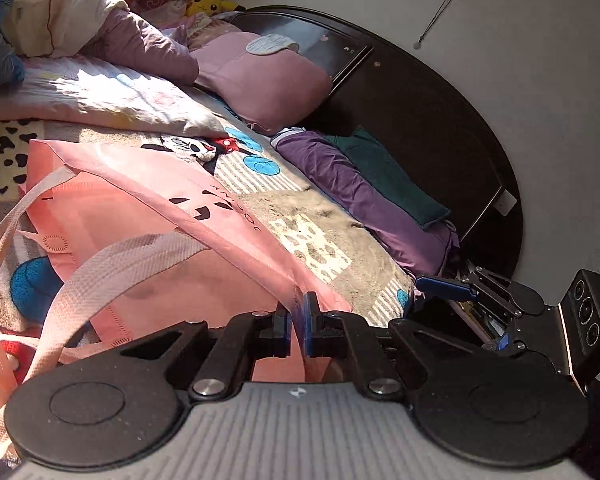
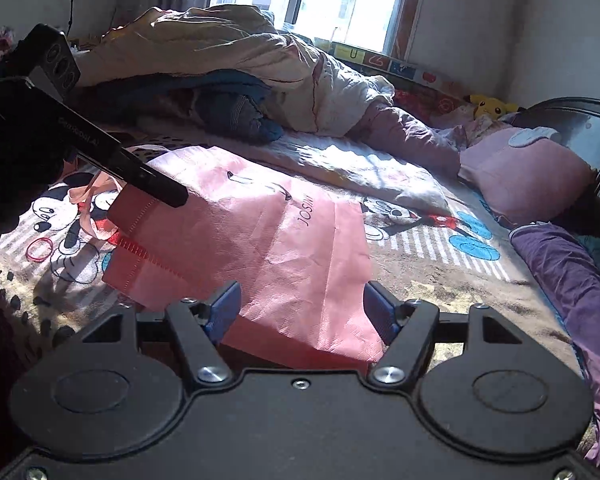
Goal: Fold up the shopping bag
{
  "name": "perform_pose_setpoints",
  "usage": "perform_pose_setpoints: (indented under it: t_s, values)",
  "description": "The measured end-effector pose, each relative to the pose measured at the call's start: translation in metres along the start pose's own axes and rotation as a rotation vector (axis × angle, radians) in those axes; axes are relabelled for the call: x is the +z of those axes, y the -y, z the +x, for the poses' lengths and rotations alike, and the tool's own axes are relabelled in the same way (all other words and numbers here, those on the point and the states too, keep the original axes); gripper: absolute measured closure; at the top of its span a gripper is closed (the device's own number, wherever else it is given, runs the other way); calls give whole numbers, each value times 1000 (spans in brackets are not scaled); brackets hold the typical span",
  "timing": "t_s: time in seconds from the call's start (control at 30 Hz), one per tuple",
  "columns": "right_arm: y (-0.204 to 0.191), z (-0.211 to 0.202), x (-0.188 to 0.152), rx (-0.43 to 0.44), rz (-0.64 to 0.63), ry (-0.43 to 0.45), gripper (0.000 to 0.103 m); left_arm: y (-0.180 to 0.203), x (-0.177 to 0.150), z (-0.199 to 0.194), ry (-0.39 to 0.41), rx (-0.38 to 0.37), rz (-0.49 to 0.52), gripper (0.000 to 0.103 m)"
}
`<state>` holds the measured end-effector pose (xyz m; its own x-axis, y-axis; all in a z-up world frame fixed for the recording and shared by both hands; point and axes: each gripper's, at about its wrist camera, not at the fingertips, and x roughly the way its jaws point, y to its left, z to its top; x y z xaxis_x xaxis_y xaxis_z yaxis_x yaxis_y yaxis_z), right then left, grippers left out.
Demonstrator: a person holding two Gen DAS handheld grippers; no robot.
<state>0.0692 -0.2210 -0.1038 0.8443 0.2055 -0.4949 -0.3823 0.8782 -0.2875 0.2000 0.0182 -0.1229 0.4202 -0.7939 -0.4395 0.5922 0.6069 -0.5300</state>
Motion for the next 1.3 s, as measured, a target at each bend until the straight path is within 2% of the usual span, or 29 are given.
perform_pose_setpoints:
  t_s: [0.07, 0.1, 0.13, 0.2, 0.3, 0.43, 0.77, 0.87, 0.93, 1.0, 1.03, 1.07, 1.17, 1.23, 1.3]
  values:
    - [-16, 3, 1, -14, -132, 20, 31, -9, -7, 4, 3, 61, -61, 96]
    - [-24, 4, 3, -16, -170, 24, 31, -10, -10, 5, 2, 87, -92, 88]
    - [-31, 7, 5, -17, -194, 16, 31, -10, -14, 7, -4, 136, -105, 63]
    - [-38, 12, 11, -6, -192, -6, 31, -4, -22, 5, -12, 233, -98, 24]
    - [-41, 6, 21, 18, -130, -14, 31, 0, -37, -14, 28, 272, -114, 24]
    - [-43, 3, 33, 61, -59, -30, 31, -1, -56, -54, 131, 356, -151, 24]
    - [-76, 66, 88, 130, -3, -160, 31, -40, -77, -109, 271, 557, -330, 24]
    - [-103, 90, 90, 112, -54, -192, 31, -51, -83, -124, 309, 609, -379, 24]
    - [-122, 106, 90, 96, -94, -212, 31, -33, -86, -126, 313, 605, -388, 24]
    - [-138, 122, 90, 72, -146, -235, 32, -35, -87, -125, 318, 594, -396, 24]
    - [-141, 128, 89, 48, -185, -244, 40, -36, -87, -124, 319, 588, -397, 24]
    - [-144, 134, 88, 26, -227, -253, 61, -37, -86, -123, 319, 583, -397, 24]
    - [-148, 141, 81, -8, -325, -265, 91, -39, -84, -118, 314, 573, -394, 24]
    - [-146, 139, 80, -23, -366, -255, 98, -38, -83, -115, 317, 567, -387, 24]
    - [-132, 124, 86, -33, -349, -211, 100, -29, -79, -112, 344, 554, -365, 24]
